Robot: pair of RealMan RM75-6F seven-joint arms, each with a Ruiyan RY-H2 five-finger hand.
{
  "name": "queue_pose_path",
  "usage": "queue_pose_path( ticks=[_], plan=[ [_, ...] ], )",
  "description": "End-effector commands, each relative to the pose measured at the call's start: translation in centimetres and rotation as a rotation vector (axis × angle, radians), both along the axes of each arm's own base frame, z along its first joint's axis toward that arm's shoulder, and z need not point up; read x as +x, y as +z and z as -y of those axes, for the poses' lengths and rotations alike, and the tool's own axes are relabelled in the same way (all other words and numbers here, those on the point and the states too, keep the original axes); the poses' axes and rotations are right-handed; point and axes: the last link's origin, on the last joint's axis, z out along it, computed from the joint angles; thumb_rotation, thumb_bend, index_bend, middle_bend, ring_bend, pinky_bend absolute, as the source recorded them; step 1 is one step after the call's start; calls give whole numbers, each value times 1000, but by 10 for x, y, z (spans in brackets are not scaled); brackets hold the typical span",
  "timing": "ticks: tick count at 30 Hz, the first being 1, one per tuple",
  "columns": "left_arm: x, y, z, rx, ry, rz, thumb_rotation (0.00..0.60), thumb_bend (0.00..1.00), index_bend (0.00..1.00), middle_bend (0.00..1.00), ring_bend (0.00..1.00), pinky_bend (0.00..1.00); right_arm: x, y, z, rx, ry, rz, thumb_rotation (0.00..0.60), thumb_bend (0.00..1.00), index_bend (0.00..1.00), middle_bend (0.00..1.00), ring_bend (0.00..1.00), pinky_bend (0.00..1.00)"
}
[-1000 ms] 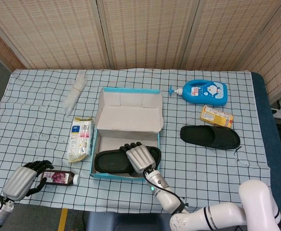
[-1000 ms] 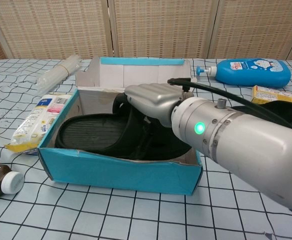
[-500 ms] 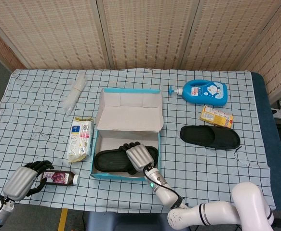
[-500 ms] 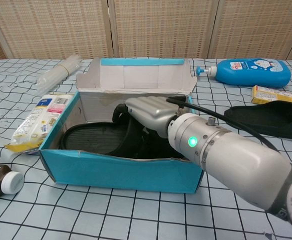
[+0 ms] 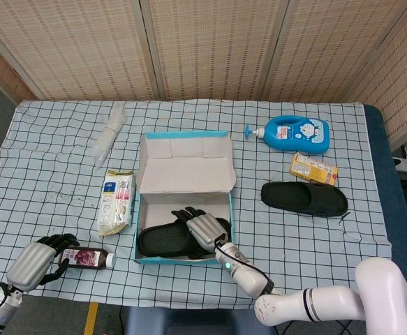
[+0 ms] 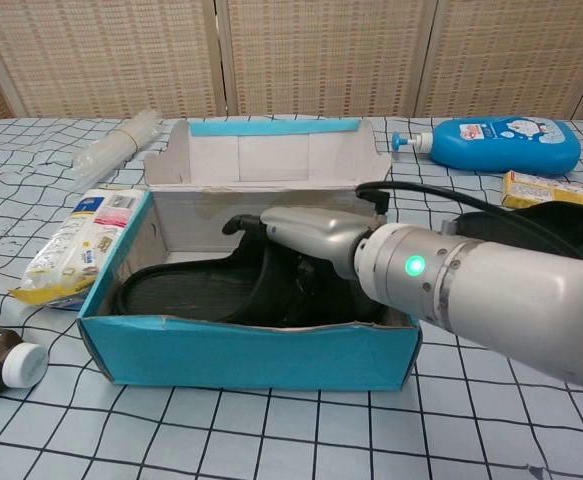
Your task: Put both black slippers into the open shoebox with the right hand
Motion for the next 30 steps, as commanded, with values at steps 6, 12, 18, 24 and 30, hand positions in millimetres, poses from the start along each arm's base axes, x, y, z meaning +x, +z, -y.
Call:
queue_pose_path(
  ticks=[6,12,18,24,30],
  plan=[
    [0,-2,0,-7,3,-5,600,514,314,248,281,420,1,31,11,-53,-44,95,600,0,0,19,0,28],
    [0,-1,0,-7,1,-3,600,515,315,247,281,420,-8,72,13,-75,-58,123,600,0,0,17,0,68],
    [0,-3,0,-13,5,-8,600,516,315,247,281,420,-76,137,26,-276,-97,-97,600,0,0,16,0,91],
    [0,-5,-1,-11,12,-16,600,514,315,248,281,420,-151,155,38,-335,-156,-279,600,0,0,15,0,91],
    [-1,-5,-1,-13,14,-20,600,514,315,248,281,420,-194,152,50,-321,-223,-343,600,0,0,15,0,91]
  ],
)
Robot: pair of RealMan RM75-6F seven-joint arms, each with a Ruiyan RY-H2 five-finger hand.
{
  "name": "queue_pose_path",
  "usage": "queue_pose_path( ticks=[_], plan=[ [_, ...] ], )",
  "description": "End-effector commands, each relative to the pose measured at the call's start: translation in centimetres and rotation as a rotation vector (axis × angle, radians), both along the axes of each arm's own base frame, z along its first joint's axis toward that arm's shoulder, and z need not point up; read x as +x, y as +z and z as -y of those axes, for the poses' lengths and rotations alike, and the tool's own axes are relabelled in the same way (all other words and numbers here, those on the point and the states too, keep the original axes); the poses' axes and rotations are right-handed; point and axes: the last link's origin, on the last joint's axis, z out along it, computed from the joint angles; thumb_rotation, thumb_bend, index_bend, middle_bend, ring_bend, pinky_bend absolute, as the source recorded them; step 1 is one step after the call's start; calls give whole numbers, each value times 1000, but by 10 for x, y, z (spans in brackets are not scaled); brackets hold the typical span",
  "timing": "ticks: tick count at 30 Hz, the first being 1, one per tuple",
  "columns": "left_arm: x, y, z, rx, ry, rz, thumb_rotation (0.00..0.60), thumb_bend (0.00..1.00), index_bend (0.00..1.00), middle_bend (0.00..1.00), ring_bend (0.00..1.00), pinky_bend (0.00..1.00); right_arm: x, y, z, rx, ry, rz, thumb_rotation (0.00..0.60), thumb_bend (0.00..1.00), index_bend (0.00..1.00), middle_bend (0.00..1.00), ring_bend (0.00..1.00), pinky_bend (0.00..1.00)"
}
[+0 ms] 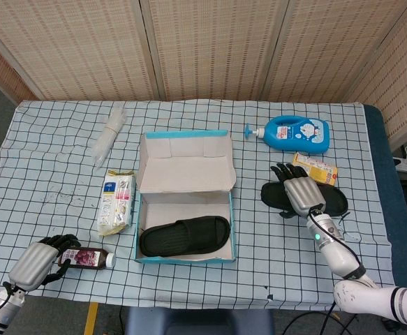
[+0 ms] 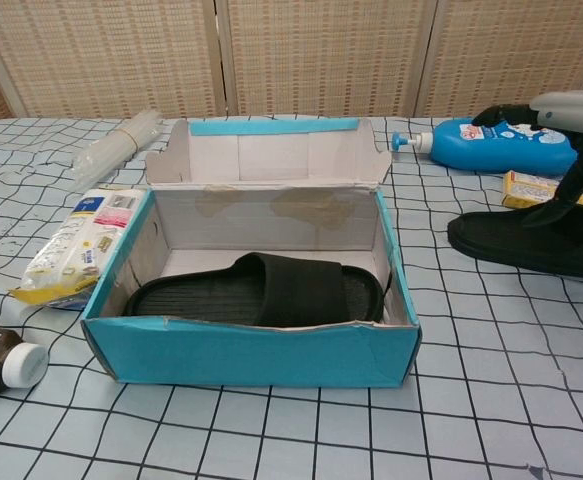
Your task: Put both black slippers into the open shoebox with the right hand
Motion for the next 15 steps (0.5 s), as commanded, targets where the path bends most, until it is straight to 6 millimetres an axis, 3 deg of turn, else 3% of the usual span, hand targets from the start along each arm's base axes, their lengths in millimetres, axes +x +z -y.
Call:
queue_pose_path(
  ticks=[1,15],
  plan=[
    [0,0,0,-3,2,-2,600,514,315,248,281,421,-35,-6,2,29,-68,-31,600,0,0,15,0,91],
    [-1,-2,-1,-11,10,-2,600,514,316,248,281,421,-79,-20,19,16,-162,-61,600,0,0,16,0,91]
  ],
)
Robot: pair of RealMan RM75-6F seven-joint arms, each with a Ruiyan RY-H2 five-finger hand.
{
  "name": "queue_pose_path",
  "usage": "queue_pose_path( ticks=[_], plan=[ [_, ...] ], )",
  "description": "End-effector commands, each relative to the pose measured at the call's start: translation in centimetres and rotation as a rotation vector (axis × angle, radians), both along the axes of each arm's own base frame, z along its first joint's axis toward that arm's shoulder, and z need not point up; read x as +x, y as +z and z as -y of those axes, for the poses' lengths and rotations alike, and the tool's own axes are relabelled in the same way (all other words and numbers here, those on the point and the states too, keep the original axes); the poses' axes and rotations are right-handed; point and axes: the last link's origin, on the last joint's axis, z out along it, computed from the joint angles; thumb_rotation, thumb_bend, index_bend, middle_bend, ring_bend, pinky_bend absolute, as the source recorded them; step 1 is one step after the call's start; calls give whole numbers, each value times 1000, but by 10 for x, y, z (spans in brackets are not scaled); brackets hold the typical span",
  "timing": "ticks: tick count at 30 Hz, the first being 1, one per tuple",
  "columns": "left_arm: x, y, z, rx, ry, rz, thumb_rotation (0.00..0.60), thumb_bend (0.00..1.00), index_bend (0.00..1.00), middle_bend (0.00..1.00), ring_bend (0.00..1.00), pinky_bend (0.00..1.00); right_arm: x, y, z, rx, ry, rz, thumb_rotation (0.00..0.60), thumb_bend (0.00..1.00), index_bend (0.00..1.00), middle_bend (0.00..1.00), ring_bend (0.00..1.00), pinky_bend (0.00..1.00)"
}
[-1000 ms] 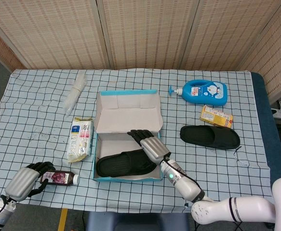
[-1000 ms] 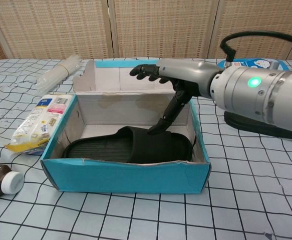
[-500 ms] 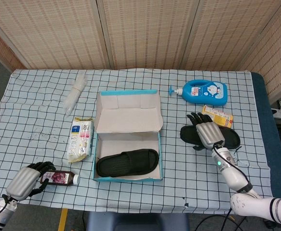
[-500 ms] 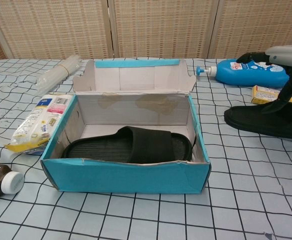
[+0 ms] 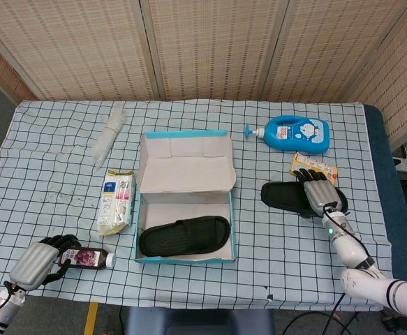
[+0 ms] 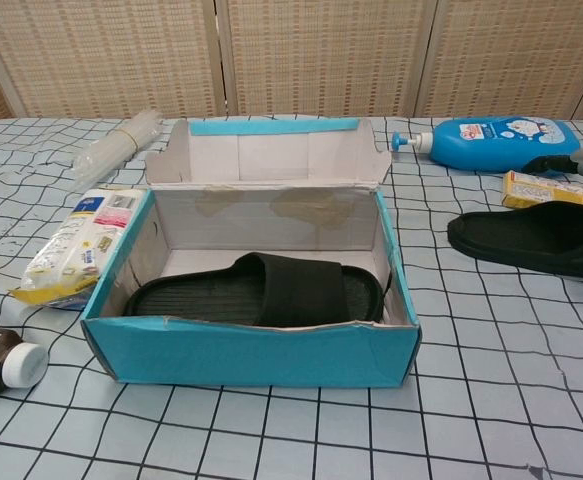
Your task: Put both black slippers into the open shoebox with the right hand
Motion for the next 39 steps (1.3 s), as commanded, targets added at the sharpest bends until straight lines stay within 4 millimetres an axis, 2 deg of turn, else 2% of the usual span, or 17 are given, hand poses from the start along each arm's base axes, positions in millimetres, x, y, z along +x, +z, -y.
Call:
queue_pose_path(
  ticks=[1,8,11,13,15,17,20,23,30,34,39],
  plan=[
    [0,-1,0,-3,2,1,600,514,315,248,281,421,-8,-7,3,-1,-31,11,600,0,0,17,0,91],
    [0,-1,-1,-6,6,0,600,514,315,248,281,421,-21,-16,9,-8,-61,5,600,0,20,18,0,91],
    [0,-1,0,-6,2,-2,600,514,316,248,281,421,-26,-20,10,-13,-73,-1,600,0,73,56,2,121],
    [0,-1,-1,-7,5,-1,600,514,315,248,281,421,-29,-22,10,-17,-85,4,600,0,145,116,37,188],
    [0,-2,-1,-8,4,0,600,514,315,248,281,421,-31,-23,9,-20,-102,22,600,0,247,200,119,301],
    [0,-2,-1,-8,3,-3,600,515,315,248,281,421,-31,-23,8,-21,-109,32,600,0,283,268,172,363],
    [0,-2,0,-10,5,-2,600,515,315,248,281,421,-29,-19,7,-41,-93,31,600,0,358,371,303,487],
    [0,-2,0,-11,0,-5,600,515,315,248,281,421,-24,-13,6,-76,-59,28,600,0,427,444,376,546],
    [0,-3,0,-12,0,-8,600,514,315,248,281,421,6,6,-8,-191,73,14,600,0,470,501,424,586],
    [1,-3,0,-15,2,-7,600,514,315,248,281,421,35,16,-26,-274,173,-36,600,0,473,505,425,591],
    [1,-3,0,-17,3,-7,600,515,315,249,281,421,71,17,-49,-359,291,-67,600,0,493,513,438,622]
  ],
)
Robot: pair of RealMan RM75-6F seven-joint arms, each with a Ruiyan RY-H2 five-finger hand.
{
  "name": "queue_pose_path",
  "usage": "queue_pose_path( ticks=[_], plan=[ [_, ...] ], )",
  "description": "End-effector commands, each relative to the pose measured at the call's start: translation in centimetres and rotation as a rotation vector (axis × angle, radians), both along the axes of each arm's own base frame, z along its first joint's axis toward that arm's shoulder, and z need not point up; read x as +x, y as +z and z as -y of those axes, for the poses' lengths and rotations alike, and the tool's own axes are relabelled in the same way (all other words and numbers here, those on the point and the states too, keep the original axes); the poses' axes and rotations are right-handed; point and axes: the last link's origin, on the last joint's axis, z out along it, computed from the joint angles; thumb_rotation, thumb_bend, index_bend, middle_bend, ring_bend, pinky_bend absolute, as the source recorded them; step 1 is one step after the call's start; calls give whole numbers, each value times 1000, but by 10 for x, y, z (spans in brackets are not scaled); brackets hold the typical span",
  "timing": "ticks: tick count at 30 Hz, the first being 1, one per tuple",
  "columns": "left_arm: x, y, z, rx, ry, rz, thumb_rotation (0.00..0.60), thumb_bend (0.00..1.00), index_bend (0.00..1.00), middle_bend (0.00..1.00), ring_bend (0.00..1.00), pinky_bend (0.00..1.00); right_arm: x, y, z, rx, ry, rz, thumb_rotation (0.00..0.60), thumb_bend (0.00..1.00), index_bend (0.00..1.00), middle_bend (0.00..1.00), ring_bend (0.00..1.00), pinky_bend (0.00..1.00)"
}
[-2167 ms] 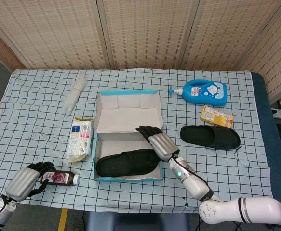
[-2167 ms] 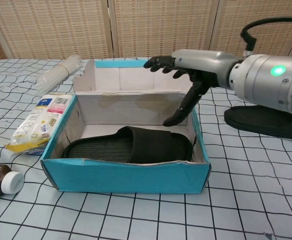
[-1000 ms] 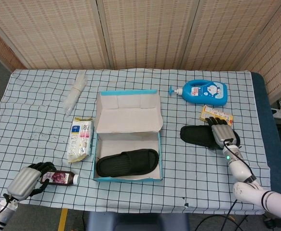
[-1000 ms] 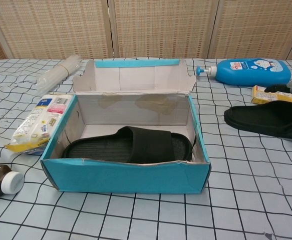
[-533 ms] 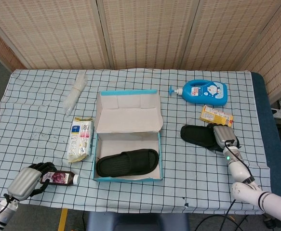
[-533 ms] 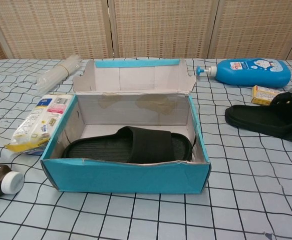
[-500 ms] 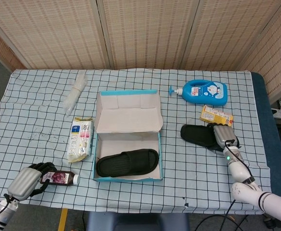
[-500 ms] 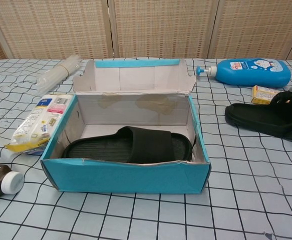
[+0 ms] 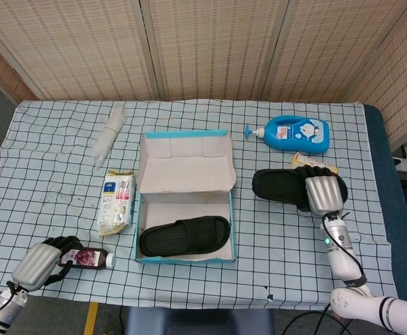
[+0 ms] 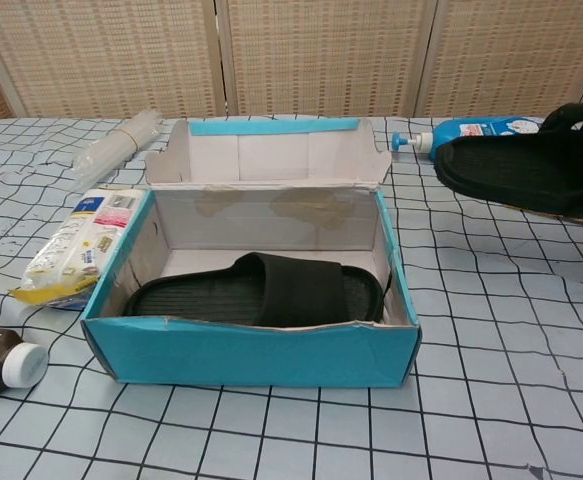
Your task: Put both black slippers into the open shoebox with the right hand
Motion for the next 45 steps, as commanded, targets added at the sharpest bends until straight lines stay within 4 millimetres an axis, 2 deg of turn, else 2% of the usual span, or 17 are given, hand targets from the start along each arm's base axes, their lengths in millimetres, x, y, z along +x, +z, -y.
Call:
queue_pose_path(
  ticks=[1,6,10,19,25,35,45],
  plan=[
    [0,0,0,-1,0,2,600,515,315,249,281,421,34,4,-25,-86,117,-40,600,0,495,515,441,626],
    [0,1,0,-1,0,6,600,515,316,248,281,421,60,-2,-42,-144,233,-41,600,0,514,524,459,642],
    [0,1,0,-3,-2,4,600,514,315,248,281,421,84,-14,-46,-108,312,36,600,0,515,524,461,643],
    [-1,1,-1,-3,9,8,600,514,315,248,281,421,154,-55,-39,-30,492,147,600,0,508,524,461,684],
    [-2,4,-1,3,10,13,600,515,315,248,281,421,185,-84,-33,10,508,176,600,0,508,524,462,684],
    [-2,4,-1,1,12,13,600,514,315,249,282,421,199,-130,-32,92,494,186,600,0,508,525,462,684],
    [-2,6,-1,8,13,18,600,516,316,248,283,421,187,-153,-39,145,474,140,600,0,508,526,464,684]
  ],
)
